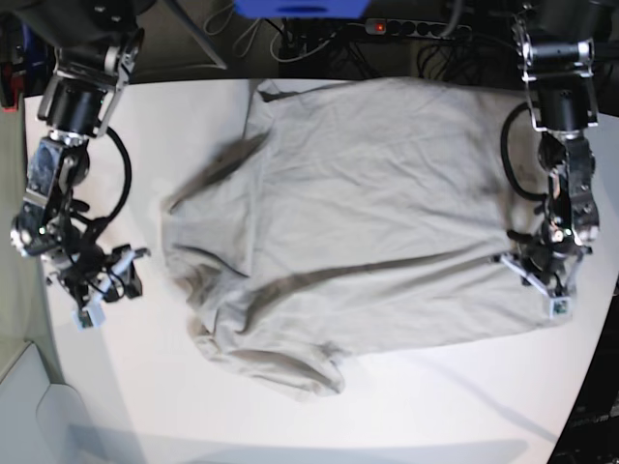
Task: Layout the t-shirt on the table in an organized manner, then fold the t-shirt properly
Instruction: 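Release the t-shirt with both grippers and lift them away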
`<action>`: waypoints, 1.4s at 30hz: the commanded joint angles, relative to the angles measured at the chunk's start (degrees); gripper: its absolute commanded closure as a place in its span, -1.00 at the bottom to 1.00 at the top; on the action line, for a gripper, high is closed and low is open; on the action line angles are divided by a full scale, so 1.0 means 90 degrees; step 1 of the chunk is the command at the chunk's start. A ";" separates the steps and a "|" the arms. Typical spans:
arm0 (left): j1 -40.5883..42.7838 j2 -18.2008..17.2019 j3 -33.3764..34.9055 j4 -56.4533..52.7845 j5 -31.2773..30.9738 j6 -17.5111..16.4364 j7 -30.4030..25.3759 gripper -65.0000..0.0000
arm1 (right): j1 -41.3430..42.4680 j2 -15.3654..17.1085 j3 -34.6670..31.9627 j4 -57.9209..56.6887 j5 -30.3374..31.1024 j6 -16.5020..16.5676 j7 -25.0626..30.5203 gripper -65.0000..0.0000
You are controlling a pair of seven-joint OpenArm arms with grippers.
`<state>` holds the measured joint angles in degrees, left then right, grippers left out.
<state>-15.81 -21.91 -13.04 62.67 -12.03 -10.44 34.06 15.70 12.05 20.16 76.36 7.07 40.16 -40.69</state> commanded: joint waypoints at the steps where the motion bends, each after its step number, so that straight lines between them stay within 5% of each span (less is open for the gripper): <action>1: -0.0328 -0.0139 -0.0041 0.0123 -0.0016 0.0002 -0.0166 1.00 | 0.0008 0.0023 0.0099 0.0234 0.0098 -0.0018 0.0159 0.17; 7: -0.0436 -0.0071 -0.0031 0.0982 -0.0358 -0.0008 0.0918 1.00 | -0.0998 -0.0514 0.0568 0.1269 0.0098 -0.0018 0.0179 0.17; 13: 0.0902 0.0857 -0.0012 0.3024 -0.1130 -0.0008 0.2071 1.00 | -0.1926 -0.1207 0.0627 0.2324 0.0098 -0.0018 0.0247 0.17; 19: 0.2045 0.1756 0.0233 0.4362 -0.1081 0.0022 0.2403 1.00 | -0.2688 -0.1813 0.0588 0.3477 0.0098 -0.0018 0.0179 0.17; 25: 0.2211 0.1736 0.0613 0.3590 -0.0319 0.0041 0.1827 1.00 | -0.3391 -0.2194 0.0578 0.3936 0.0108 -0.0018 0.0228 0.17; 32: 0.1772 0.1687 0.0604 0.2272 0.0443 0.0012 0.1280 1.00 | -0.3821 -0.2184 0.0627 0.3907 0.0098 -0.0018 0.0228 0.17; 42: 0.1225 0.0769 0.0594 0.1402 0.0609 0.0002 0.0860 1.00 | -0.3899 -0.2135 0.0509 0.3770 0.0098 -0.0018 0.0179 0.16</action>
<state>-4.45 -14.61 -7.64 74.70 -7.22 -10.90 40.97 -19.64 -7.05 24.86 109.69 6.96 40.05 -40.16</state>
